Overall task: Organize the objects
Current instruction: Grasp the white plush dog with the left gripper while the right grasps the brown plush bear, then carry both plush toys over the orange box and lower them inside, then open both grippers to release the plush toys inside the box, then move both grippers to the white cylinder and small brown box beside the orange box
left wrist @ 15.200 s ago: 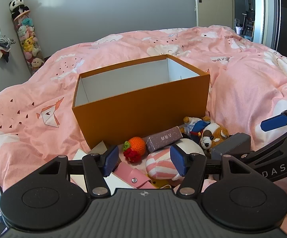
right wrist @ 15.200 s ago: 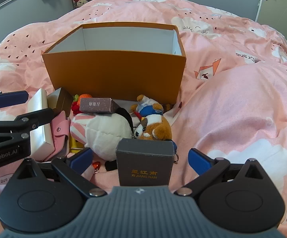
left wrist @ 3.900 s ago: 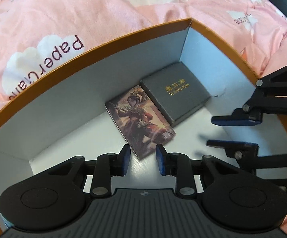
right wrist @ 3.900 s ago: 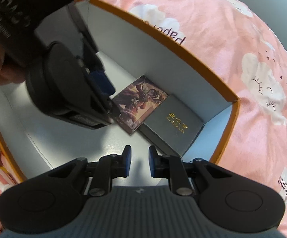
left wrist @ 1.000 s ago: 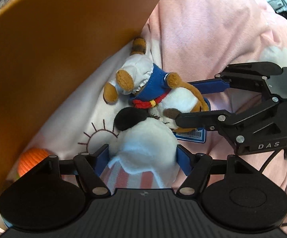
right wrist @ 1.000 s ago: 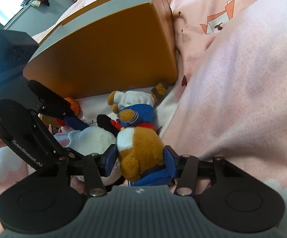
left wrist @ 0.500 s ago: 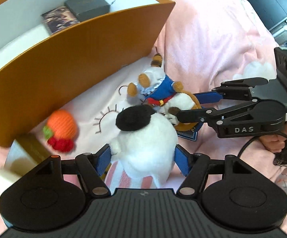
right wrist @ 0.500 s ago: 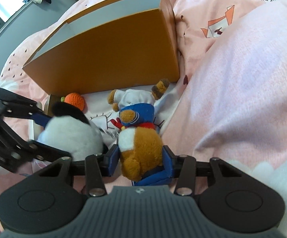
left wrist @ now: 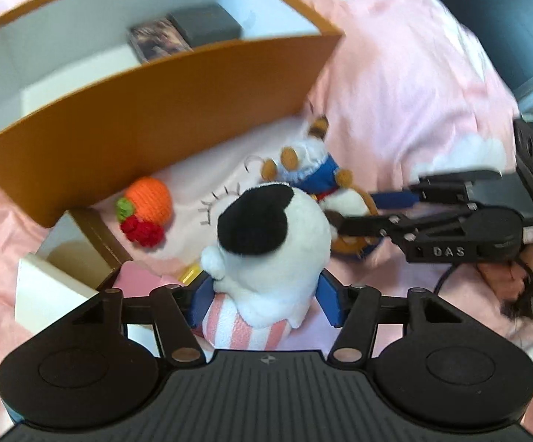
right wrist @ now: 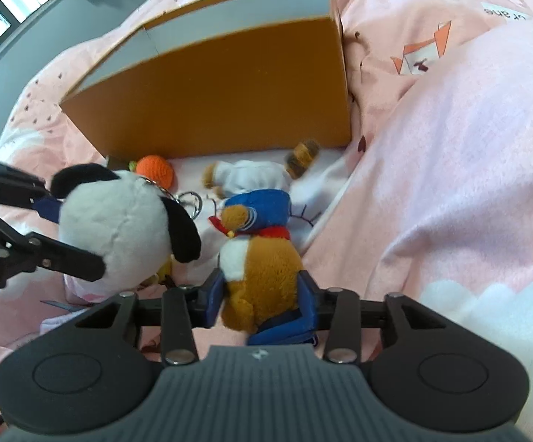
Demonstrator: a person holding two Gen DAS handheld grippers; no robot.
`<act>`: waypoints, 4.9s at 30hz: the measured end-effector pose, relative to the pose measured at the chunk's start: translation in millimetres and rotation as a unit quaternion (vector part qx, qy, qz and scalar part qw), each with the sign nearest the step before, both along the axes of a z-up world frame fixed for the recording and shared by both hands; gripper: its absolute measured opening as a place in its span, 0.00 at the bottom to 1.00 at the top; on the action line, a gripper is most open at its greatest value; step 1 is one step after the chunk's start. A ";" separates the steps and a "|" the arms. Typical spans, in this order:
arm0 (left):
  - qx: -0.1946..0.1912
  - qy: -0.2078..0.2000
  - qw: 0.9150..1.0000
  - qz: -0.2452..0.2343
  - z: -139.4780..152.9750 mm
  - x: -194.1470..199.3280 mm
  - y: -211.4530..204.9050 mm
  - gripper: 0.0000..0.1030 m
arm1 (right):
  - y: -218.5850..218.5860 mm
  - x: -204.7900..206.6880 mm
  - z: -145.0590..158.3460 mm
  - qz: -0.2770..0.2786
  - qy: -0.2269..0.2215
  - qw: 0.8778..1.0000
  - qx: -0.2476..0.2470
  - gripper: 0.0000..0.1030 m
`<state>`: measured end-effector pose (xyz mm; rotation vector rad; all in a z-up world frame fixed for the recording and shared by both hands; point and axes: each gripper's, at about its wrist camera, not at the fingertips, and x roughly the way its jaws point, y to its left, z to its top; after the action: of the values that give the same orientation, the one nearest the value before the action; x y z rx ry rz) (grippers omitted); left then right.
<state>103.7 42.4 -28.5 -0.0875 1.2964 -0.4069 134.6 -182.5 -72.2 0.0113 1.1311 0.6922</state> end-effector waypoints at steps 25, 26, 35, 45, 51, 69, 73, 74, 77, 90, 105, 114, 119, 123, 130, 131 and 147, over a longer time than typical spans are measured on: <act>-0.131 -0.236 0.943 0.195 141.1 46.5 40.7 0.64 | 8.6 50.1 182.6 -0.031 -0.171 0.975 0.138 0.39; -0.128 -0.237 0.942 0.202 140.3 56.9 40.6 0.64 | 14.0 58.5 184.5 -0.031 -0.175 0.974 0.138 0.39; -0.104 -0.148 0.950 0.253 56.3 122.4 54.0 0.64 | 61.7 122.6 118.8 -0.024 -0.134 0.990 0.042 0.39; -0.100 -0.068 0.951 0.286 -1.9 141.5 62.2 0.64 | 81.2 148.9 68.0 -0.040 -0.024 0.999 -0.028 0.40; -0.100 -0.047 0.945 0.307 -20.2 145.8 57.1 0.64 | 92.9 149.0 56.1 -0.039 -0.006 0.995 -0.088 0.40; -0.074 0.023 0.960 0.267 -33.5 153.3 40.9 0.68 | 89.8 149.1 72.5 0.041 -0.035 0.993 -0.108 0.42; -0.071 0.023 0.966 0.249 -32.0 148.3 43.6 0.66 | 87.3 139.1 77.8 0.072 -0.072 0.989 -0.107 0.39; -0.073 0.022 0.966 0.249 -32.8 148.0 43.9 0.65 | 87.3 136.0 78.2 0.079 -0.084 0.987 -0.112 0.39; -0.095 0.038 0.955 0.279 -40.8 147.9 46.6 0.64 | 87.9 131.0 76.7 0.095 -0.098 0.984 -0.118 0.37; -0.089 0.035 0.941 0.324 -46.4 157.4 24.1 0.66 | 85.7 137.1 61.3 0.100 -0.066 0.987 -0.107 0.18; -0.004 -0.025 0.970 0.242 -12.0 135.5 15.2 0.47 | 74.8 132.8 65.4 0.086 -0.073 0.989 -0.095 0.19; -0.032 -0.009 0.975 0.218 -24.6 145.9 6.6 0.30 | 75.8 130.7 64.6 0.090 -0.074 0.989 -0.091 0.19; -0.033 -0.013 0.976 0.217 -22.7 144.5 9.1 0.30 | 73.0 128.3 66.7 0.087 -0.077 0.990 -0.084 0.19; -0.030 -0.047 0.975 0.213 -10.2 133.1 12.4 0.30 | 67.4 119.9 75.0 0.083 -0.095 0.990 -0.067 0.21; -0.017 -0.177 0.968 0.179 50.5 80.3 12.9 0.31 | 50.6 91.4 101.1 0.048 -0.131 0.990 -0.003 0.41; -0.016 -0.193 0.966 0.174 59.0 69.1 13.6 0.32 | 47.3 84.8 103.7 0.042 -0.132 0.990 0.012 0.42; 0.006 -0.165 0.971 0.171 47.1 -73.9 17.6 0.32 | 44.7 -23.4 62.9 0.061 -0.077 0.994 0.045 0.42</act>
<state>29.8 59.9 18.5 -0.2200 0.9326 -0.1101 111.1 -137.8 -9.2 -0.0352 0.9580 0.8388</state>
